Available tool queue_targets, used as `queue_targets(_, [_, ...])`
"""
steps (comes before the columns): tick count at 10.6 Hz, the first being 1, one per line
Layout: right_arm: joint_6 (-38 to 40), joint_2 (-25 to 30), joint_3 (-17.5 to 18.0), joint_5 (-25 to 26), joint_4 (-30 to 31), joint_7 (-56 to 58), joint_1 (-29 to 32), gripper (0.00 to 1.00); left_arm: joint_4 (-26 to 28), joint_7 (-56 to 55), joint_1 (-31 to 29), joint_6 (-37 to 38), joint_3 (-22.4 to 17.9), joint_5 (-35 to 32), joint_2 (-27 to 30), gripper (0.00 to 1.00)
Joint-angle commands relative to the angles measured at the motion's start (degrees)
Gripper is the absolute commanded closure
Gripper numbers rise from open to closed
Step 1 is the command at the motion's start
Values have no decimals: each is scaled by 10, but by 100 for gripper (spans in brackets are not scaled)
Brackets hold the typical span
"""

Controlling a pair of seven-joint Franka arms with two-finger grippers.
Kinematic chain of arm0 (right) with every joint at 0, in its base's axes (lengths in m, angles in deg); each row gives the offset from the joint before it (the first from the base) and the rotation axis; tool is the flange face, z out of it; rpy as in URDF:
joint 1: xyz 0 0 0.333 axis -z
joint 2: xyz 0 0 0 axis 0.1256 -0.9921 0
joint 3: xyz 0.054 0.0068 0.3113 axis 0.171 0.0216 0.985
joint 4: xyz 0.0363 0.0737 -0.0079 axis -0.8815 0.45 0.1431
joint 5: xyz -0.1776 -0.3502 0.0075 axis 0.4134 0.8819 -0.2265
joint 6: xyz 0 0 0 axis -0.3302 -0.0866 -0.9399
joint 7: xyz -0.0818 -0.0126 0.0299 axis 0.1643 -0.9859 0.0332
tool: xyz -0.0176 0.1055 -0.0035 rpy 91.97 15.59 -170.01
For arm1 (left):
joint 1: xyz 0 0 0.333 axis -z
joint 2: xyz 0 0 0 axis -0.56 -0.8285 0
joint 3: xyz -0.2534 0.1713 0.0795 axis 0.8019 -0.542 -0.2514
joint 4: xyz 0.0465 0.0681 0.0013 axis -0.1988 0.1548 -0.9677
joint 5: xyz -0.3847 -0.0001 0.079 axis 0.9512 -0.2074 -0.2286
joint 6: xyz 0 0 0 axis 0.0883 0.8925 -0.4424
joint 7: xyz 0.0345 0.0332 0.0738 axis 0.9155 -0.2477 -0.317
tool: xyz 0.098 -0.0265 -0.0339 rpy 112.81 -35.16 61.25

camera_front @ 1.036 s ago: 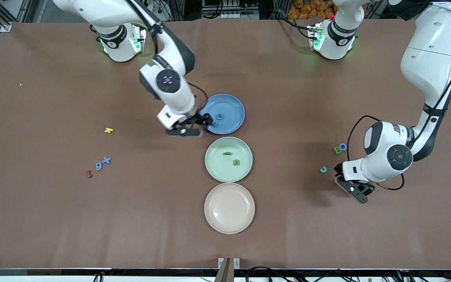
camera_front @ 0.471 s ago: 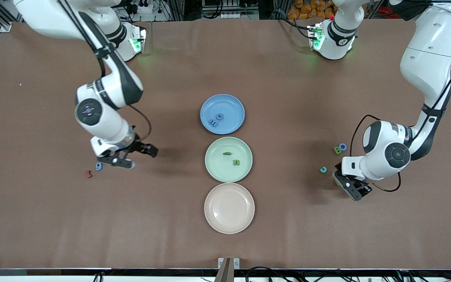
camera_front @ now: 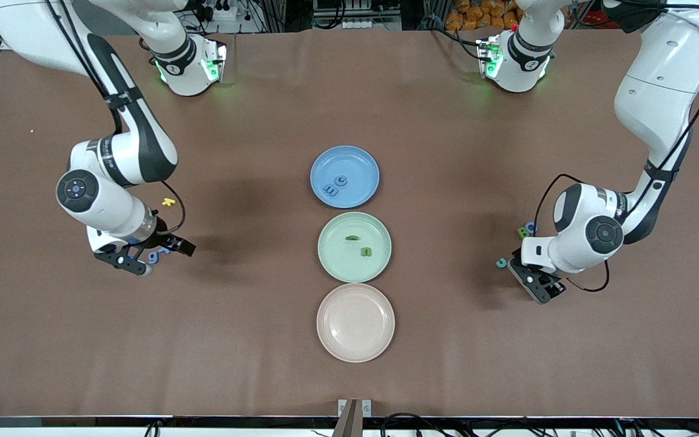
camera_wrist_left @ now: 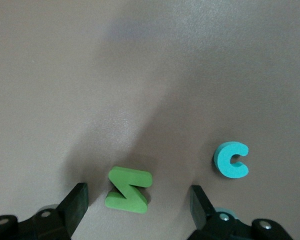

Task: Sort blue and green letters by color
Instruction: 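Grasp green N with the left gripper while the right gripper grasps blue x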

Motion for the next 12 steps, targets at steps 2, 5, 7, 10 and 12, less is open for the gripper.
queue_targets(2, [-29,3,4,2,50,86,62,0,16,6,-9,-14,3,-15,11,51])
queue_targets(5, [-82,-20,4,2,64,94,84,0,9,-1,-9,-13,3,-14,10,95])
queue_targets(7, [-112,-39,4,1,66,94,92,0,7,-49,-6,-5,7,9,16,100])
queue_targets(10, [-170,-55,3,0,93,94,92,0,-24,-181,3,97,65,10,47,100])
queue_targets(12, [-172,-60,0,1,94,95,92,0,-44,-291,5,139,122,15,49,100])
